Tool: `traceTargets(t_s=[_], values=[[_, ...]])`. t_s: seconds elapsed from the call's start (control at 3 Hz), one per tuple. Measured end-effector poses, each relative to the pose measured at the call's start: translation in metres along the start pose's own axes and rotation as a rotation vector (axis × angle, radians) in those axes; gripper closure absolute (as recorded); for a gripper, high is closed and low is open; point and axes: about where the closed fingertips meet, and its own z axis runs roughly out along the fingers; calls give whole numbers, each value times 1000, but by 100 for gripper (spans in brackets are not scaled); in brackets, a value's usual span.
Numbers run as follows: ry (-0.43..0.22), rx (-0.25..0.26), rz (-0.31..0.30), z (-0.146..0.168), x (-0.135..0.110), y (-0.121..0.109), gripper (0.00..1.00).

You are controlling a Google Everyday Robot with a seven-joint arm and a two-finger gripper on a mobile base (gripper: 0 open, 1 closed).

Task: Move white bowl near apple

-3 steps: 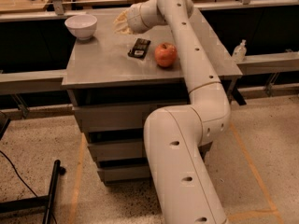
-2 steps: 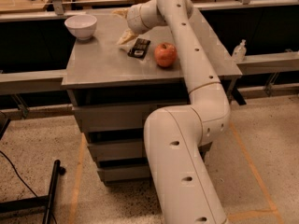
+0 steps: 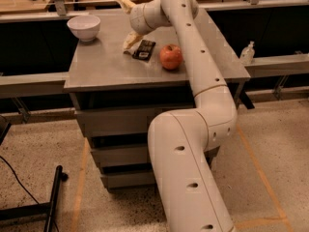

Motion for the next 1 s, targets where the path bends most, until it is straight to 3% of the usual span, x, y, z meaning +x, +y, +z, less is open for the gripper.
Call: traceTargets(t_s=[1.0], values=[[0,0,-1,-1,-1,-1,0]])
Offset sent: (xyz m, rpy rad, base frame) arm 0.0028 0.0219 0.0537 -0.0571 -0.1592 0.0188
